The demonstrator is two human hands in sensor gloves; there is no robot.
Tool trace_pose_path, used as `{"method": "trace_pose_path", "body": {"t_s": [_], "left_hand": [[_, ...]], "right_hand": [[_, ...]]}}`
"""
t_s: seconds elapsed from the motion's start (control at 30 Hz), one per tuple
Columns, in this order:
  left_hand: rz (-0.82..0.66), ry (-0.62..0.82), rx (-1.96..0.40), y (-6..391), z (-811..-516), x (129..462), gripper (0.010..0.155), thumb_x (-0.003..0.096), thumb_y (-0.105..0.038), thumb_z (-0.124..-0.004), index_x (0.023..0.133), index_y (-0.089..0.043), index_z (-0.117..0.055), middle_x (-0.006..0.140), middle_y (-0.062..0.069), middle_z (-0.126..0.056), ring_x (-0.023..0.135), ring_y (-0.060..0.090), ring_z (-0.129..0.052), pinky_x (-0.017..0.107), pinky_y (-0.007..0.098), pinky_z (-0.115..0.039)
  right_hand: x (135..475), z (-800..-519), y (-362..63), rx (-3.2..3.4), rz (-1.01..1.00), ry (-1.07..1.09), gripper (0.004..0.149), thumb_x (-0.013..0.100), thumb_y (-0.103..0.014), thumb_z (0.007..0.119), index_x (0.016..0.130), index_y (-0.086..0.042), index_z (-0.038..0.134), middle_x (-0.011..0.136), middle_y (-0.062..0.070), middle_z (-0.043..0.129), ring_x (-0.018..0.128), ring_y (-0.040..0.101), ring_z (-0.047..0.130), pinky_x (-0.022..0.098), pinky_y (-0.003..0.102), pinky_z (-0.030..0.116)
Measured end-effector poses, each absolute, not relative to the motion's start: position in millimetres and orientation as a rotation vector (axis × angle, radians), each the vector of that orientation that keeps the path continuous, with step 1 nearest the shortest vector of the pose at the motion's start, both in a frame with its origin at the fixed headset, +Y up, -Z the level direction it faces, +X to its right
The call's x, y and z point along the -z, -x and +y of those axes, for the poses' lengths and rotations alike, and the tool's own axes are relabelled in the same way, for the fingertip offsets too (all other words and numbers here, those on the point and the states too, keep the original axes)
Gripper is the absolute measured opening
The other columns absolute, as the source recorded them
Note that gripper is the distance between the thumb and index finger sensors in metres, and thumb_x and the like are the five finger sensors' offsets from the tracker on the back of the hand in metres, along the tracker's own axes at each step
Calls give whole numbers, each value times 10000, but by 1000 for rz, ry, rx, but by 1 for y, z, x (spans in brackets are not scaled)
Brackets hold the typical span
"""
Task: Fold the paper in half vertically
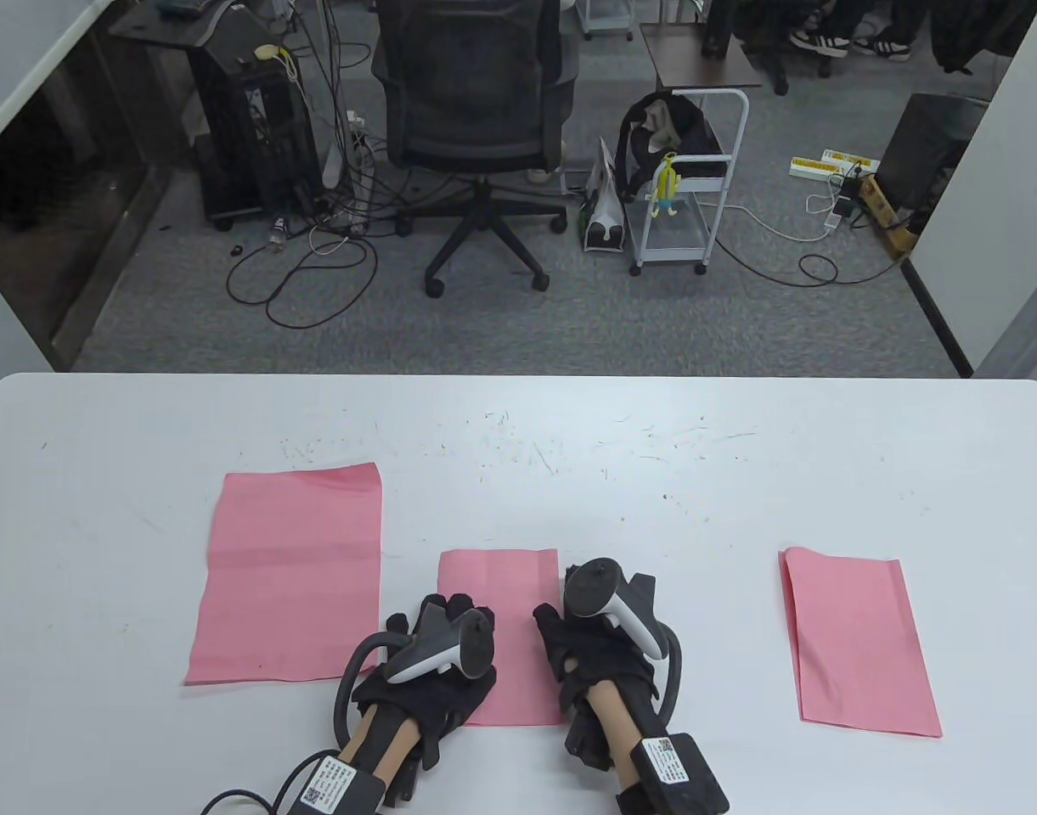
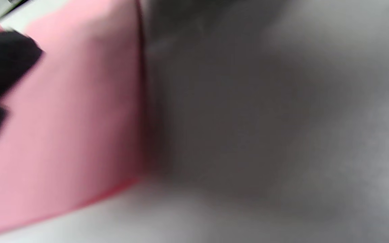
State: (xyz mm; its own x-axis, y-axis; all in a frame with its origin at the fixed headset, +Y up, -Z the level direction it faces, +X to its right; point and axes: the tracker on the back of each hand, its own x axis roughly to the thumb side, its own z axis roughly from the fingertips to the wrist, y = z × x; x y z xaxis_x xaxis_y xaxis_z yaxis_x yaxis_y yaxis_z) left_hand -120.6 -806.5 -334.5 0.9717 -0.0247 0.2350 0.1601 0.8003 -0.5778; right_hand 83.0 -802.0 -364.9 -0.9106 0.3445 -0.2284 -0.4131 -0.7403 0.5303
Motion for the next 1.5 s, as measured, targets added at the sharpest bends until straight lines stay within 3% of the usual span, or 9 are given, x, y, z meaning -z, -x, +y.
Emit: {"method": "trace_pose_path", "body": {"t_s": [0.2,0.33,0.5,0.7,0.83,0.97,1.13,1.5], "left_hand": [[-222,627,100,121,-807,334,752,510,-657,-343,1114,-394,20,1213,-73,84,1152,285,23,846,644,-166],[-222,629,100,121,-807,334,752,509,-657,-343,1113,-394,20,1212,-74,85,1151,286,25,845,644,-165],[-221,632,101,121,-807,334,750,510,-658,-341,1111,-397,24,1211,-73,89,1151,286,28,846,644,-163],[-221,633,101,121,-807,334,752,510,-657,-341,1113,-393,23,1211,-73,90,1151,286,29,845,645,-162],[-221,632,102,121,-806,334,751,510,-658,-340,1112,-396,24,1211,-76,91,1152,284,28,847,644,-164],[-221,633,103,121,-806,334,751,510,-657,-341,1112,-394,24,1211,-74,90,1152,286,29,846,645,-163],[-221,633,102,121,-806,334,751,510,-658,-341,1111,-395,25,1211,-75,90,1152,285,29,846,644,-162],[-210,613,112,120,-801,335,751,518,-661,-376,1129,-407,-20,1235,-83,36,1175,275,-27,864,631,-206]], "right_hand": [[360,-808,-75,-2720,846,115,719,509,-585,555,1083,-328,206,1153,30,51,1042,359,19,755,565,136],[357,-806,-72,-2718,814,93,730,510,-581,557,1082,-313,190,1162,27,98,1049,373,58,752,586,158],[352,-798,-63,-2681,794,-3,702,521,-543,594,1066,-388,178,1178,25,215,1072,359,172,768,583,231],[344,-786,-51,-2694,750,-110,705,522,-482,657,1057,-395,207,1163,-18,392,1070,289,403,784,489,411],[342,-777,-53,-2595,686,-115,709,522,-444,692,1060,-377,234,1144,-40,468,983,203,652,728,418,584],[341,-779,-64,-2330,681,28,682,508,-385,736,1061,-243,364,1020,14,715,692,119,955,512,350,820],[342,-791,-74,-2256,673,164,633,497,-327,771,1040,-208,469,877,-36,848,532,42,1024,382,280,879],[340,-792,-73,-2307,627,168,603,496,-323,774,1030,-235,508,858,-61,864,503,14,1026,356,254,881]]}}
